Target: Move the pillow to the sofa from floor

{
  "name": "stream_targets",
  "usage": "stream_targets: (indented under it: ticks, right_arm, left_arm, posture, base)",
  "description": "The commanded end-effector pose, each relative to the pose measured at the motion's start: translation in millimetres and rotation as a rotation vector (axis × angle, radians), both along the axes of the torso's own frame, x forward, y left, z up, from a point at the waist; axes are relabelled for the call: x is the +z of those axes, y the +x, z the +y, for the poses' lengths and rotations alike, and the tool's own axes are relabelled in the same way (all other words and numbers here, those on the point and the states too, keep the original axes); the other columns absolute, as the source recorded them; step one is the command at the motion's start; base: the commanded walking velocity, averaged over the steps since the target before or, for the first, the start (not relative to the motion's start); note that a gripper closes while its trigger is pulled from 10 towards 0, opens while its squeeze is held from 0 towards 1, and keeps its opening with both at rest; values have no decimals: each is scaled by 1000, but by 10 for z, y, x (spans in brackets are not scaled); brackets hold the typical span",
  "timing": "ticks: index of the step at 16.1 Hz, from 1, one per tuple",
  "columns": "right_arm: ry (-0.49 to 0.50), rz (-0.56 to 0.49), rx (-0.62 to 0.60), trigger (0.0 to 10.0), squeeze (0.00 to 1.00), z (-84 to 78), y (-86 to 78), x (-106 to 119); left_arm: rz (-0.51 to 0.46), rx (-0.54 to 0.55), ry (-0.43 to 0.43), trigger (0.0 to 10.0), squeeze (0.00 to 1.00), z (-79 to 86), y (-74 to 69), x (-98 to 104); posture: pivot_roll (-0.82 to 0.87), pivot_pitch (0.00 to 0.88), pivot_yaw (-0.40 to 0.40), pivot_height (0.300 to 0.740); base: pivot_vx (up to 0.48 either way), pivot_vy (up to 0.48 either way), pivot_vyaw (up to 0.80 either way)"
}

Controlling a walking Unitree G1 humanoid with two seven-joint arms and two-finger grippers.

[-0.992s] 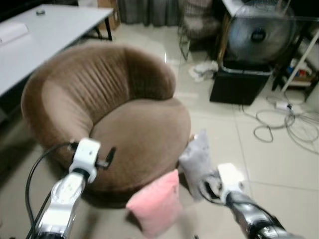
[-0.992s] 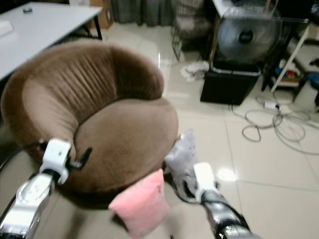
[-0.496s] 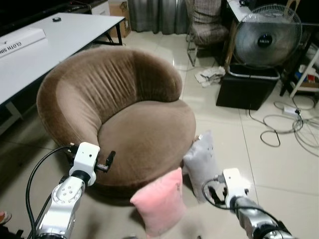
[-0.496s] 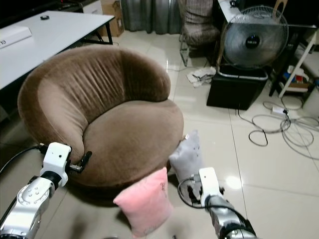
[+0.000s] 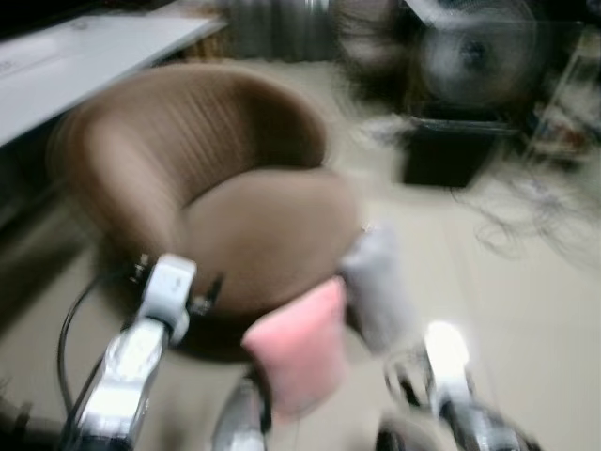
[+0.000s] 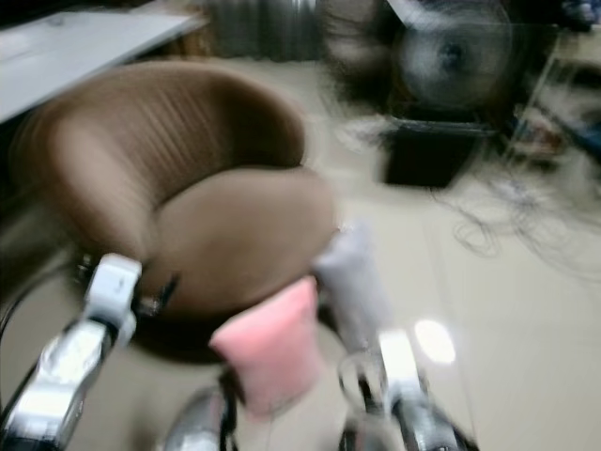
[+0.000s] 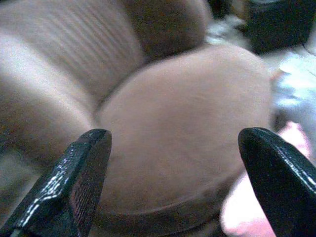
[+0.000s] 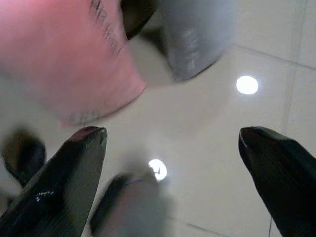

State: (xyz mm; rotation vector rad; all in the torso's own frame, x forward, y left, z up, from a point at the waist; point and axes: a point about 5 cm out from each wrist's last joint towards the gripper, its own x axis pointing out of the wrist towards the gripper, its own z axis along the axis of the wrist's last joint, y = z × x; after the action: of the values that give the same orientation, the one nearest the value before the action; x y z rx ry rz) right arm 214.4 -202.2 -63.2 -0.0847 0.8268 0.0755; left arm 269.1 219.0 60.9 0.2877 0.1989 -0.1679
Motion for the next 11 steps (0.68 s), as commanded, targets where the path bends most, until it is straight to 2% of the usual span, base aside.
stream_targets:
  ticks: [1,7,11]
  right_arm:
    - [-3,-46,1,10000,0,14,117,73]
    - [0,-43,10,10000,0,50,109,62]
    - [-9,-30,34,10000,0,73,99,50]
  left_arm:
    - [65,14,9,10000,0,39,-62,-120]
    - [68,-13,6,10000,0,22,-63,-108]
    - [90,-42,11,10000,0,10,-87,-142]
  posture:
    - [85,0,45,611]
    - [86,0,48,611]
    - [100,0,36,611]
  base:
    - [0,0,0]
    - [0,0,0]
    - [279,0,0]
